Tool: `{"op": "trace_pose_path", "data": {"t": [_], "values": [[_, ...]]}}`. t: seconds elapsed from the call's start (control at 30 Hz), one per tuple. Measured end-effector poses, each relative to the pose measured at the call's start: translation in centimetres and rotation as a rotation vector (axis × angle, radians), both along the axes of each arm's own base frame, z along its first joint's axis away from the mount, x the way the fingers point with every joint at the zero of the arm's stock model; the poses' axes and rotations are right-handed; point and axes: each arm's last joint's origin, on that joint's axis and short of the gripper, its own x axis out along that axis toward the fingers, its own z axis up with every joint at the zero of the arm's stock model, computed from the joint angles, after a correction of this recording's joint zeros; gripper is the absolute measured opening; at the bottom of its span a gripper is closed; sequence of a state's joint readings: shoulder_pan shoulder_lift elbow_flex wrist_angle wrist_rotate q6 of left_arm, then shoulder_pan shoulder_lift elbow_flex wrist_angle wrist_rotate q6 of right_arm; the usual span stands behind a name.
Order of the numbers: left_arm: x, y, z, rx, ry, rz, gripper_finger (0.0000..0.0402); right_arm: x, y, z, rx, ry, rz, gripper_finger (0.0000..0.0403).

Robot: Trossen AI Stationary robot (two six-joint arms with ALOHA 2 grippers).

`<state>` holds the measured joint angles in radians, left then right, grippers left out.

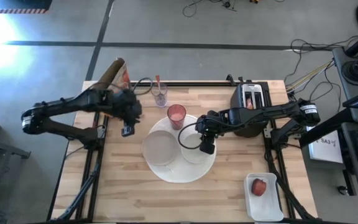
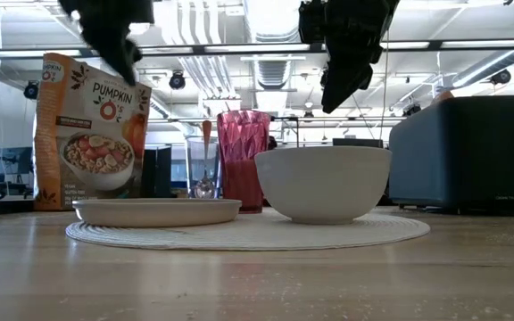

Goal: Arrange a breakfast setting
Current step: Pour the white cereal from the orange cereal box into the white bowl

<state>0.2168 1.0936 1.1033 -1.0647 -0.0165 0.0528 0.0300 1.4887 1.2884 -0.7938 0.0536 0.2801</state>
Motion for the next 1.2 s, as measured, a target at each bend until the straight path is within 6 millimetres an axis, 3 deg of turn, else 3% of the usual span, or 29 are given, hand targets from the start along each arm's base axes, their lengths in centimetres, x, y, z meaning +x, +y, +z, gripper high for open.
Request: {"op": "trace_pose_path", "data": {"t": [0.23,0.47,0.57,0.7,0.97,1.2], "values": [[-1.2,-1.2,-4.5,0.043,-0.175,0.239,0.0076,0.0,0.0,0.0,0.000,0.000,0.000,0.0121],[-0.7,-1.3,-6.4,-0.024,-0.428,0.409,0.0167,0.0,0.0,0.0,0.000,-0.004,0.000,0.0121],[-0.3,-1.2,-7.1,-0.071,-0.450,0.462,0.0206,0.1,0.0,0.0,0.000,-0.011,0.000,0.0121],[0.2,-1.5,-7.8,-0.154,-0.417,0.529,0.0223,0.2,0.0,0.1,0.000,-0.022,0.000,0.0121],[0.1,-2.5,-4.3,-0.174,-0.226,0.639,0.0225,0.2,0.0,0.1,0.000,-0.022,0.000,0.0121],[-2.0,-4.2,-1.6,-0.162,0.007,0.747,0.0227,0.2,0.0,0.1,0.000,-0.023,0.000,0.0121]]}}
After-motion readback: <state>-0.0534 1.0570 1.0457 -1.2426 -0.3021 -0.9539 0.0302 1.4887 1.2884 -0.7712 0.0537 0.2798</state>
